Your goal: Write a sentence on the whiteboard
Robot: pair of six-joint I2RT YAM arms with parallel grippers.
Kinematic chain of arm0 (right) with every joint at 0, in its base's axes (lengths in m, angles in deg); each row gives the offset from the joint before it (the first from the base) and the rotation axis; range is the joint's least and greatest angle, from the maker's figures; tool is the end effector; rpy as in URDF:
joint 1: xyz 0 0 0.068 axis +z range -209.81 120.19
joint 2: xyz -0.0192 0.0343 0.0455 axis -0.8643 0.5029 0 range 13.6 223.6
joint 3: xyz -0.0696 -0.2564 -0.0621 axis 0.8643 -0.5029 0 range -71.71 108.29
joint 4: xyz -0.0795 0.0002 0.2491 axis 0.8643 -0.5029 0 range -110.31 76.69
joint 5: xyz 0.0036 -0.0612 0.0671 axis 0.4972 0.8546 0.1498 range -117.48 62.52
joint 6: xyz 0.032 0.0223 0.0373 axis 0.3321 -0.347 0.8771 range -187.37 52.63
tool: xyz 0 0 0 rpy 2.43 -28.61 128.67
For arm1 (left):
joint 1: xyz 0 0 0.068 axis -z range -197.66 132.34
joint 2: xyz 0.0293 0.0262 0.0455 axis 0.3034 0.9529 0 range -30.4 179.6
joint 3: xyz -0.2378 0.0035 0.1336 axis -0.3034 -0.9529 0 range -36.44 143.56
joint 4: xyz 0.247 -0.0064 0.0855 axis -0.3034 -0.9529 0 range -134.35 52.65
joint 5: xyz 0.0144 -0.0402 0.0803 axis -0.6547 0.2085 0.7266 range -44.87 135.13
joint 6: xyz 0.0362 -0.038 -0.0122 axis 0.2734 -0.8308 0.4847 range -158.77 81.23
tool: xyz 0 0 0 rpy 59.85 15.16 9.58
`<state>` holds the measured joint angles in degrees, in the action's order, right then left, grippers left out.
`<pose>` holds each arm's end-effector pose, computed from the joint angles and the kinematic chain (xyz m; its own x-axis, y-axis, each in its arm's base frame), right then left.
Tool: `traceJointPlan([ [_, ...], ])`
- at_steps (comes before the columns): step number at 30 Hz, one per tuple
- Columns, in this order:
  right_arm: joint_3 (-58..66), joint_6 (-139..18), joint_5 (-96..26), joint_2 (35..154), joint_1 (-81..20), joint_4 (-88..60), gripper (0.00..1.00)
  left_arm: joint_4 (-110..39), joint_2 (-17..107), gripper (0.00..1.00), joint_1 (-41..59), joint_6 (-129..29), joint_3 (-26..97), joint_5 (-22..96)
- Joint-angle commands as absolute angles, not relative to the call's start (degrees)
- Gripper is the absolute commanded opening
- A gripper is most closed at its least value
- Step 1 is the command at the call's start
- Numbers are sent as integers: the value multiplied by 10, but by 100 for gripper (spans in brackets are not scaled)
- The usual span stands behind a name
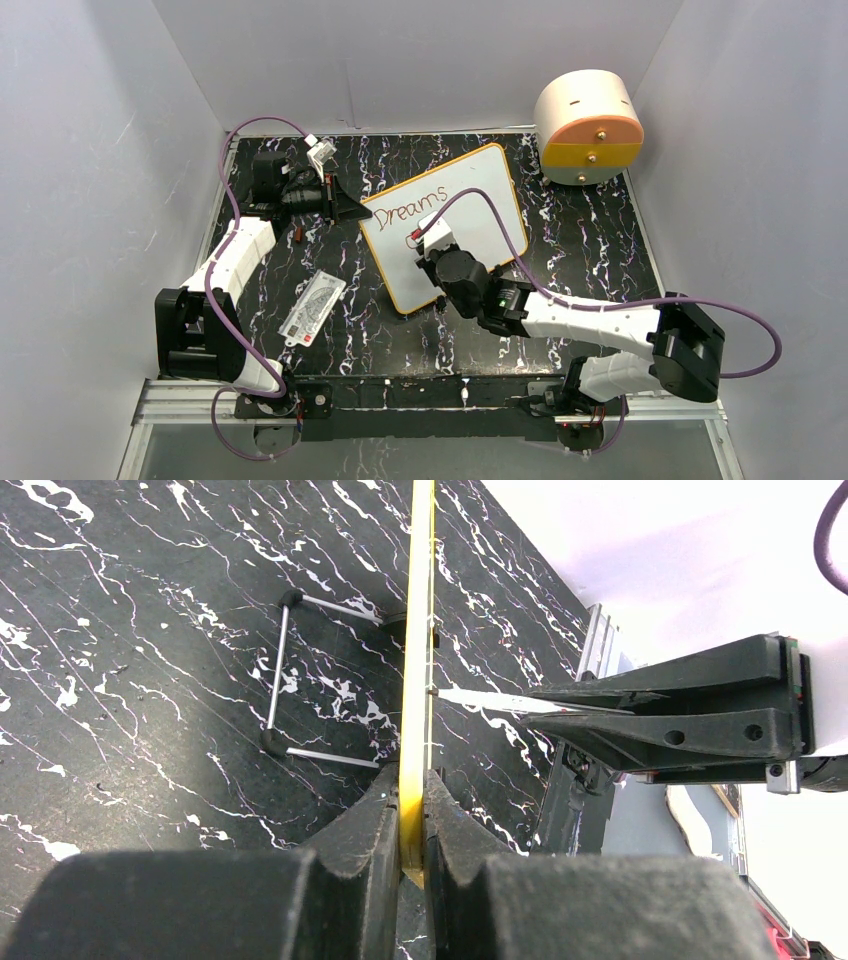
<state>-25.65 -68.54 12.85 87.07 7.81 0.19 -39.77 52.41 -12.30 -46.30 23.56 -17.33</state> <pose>0.1311 0.2576 0.2827 -0.0821 -0.2401 -0.9673 -0.4674 0.8665 -0.1754 0.3135 -0.0612 0.2973 -0.5308 -0.0110 -0.8474 0.7790 0.3873 -0.4930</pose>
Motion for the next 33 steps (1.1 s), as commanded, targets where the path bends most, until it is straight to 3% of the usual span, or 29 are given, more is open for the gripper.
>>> traceJointPlan([
  [1,-234,-682,134,879,74,28,0,-446,538,0,-101,-440,223,-134],
  [33,-255,-652,103,856,73,-52,0,-450,541,0,-101,-436,226,-130],
])
